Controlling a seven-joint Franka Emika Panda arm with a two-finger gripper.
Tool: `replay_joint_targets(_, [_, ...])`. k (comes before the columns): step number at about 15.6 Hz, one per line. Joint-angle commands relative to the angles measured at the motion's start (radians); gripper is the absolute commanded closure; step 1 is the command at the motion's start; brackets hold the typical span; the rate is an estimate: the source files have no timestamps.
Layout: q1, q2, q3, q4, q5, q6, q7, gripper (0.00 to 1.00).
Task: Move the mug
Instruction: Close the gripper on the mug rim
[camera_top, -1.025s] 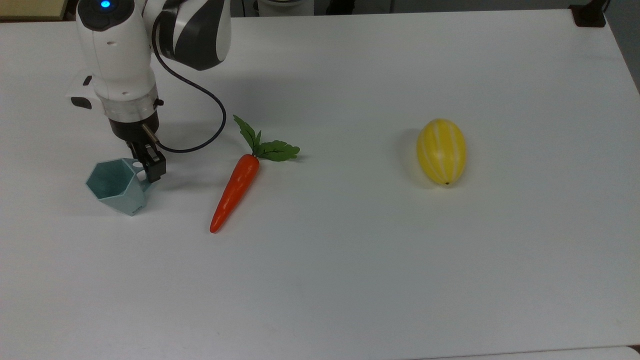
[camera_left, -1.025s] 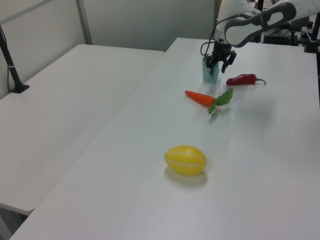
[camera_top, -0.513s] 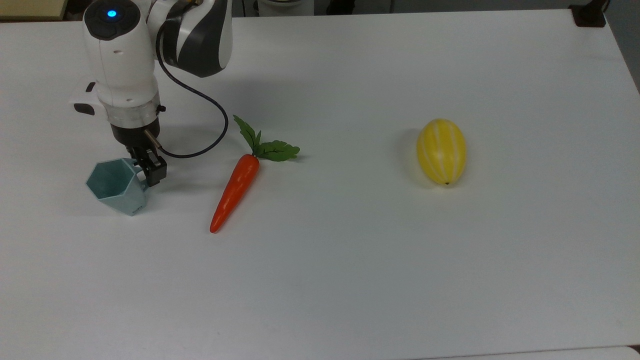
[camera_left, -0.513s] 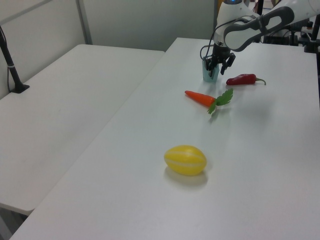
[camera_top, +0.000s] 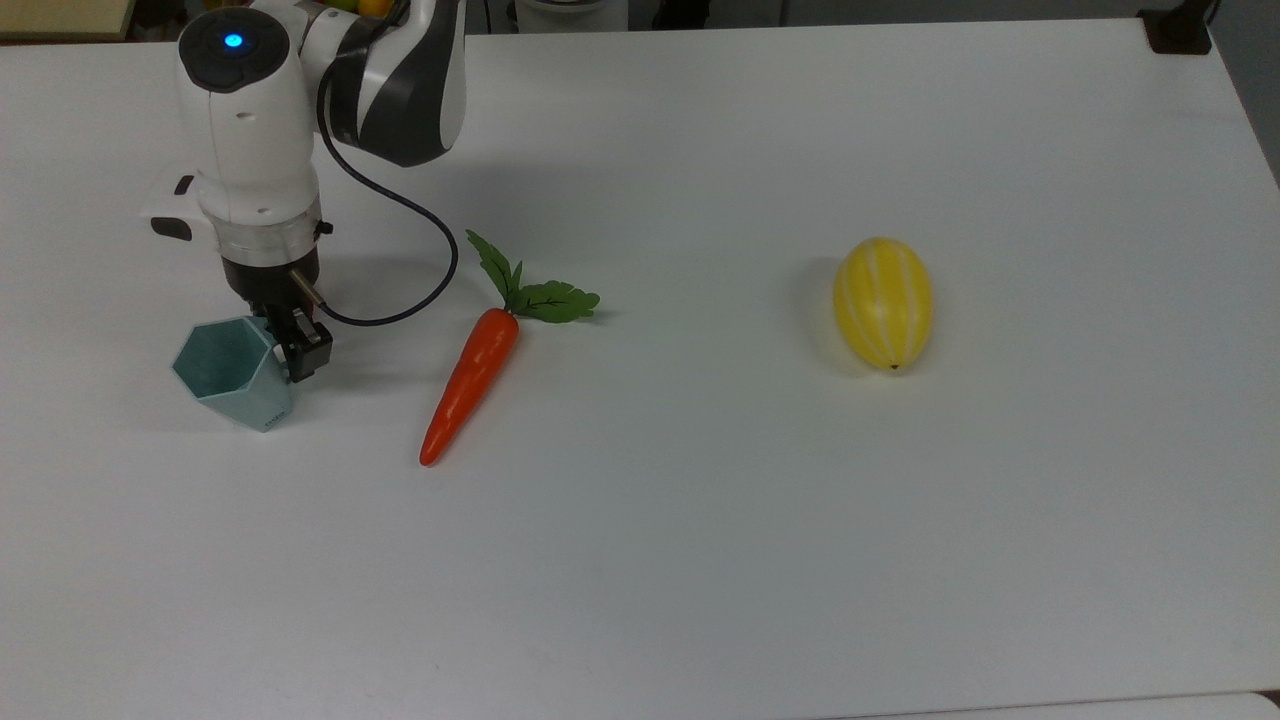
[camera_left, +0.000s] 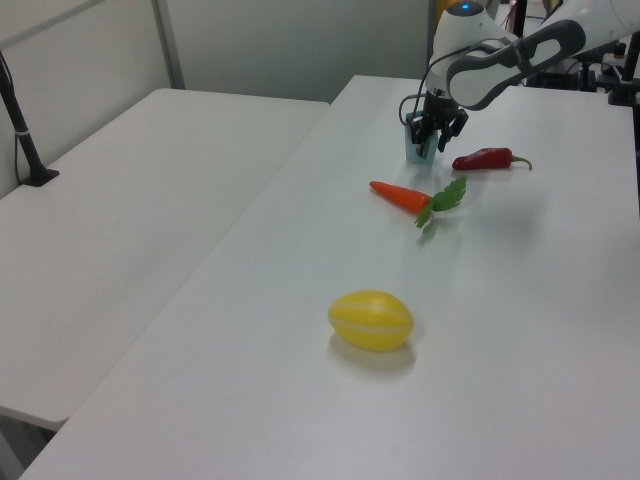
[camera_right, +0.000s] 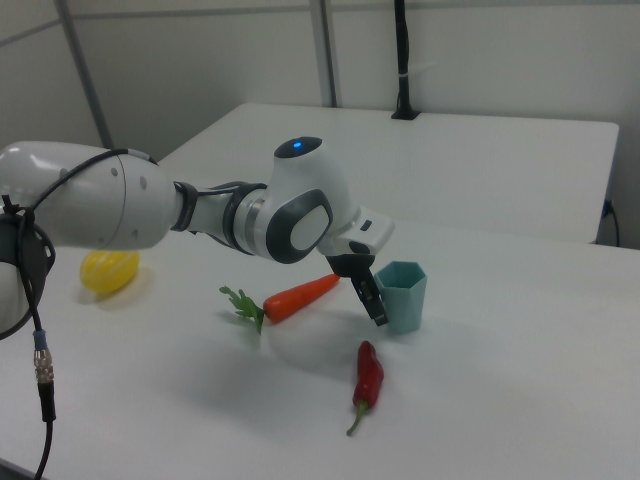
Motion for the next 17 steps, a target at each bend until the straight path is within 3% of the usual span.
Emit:
replay_joint_targets(1, [0.003, -0.005, -0.006, -0.022, -0.036, 0.034, 0.014, 0.53])
replay_joint_targets(6, [0.003, -0.004, -0.006, -0.022, -0.036, 0.033, 0.014, 0.82])
replay_joint_targets(17, [0.000, -0.021, -0.006, -0.018, -0.035, 0.030, 0.011, 0.86])
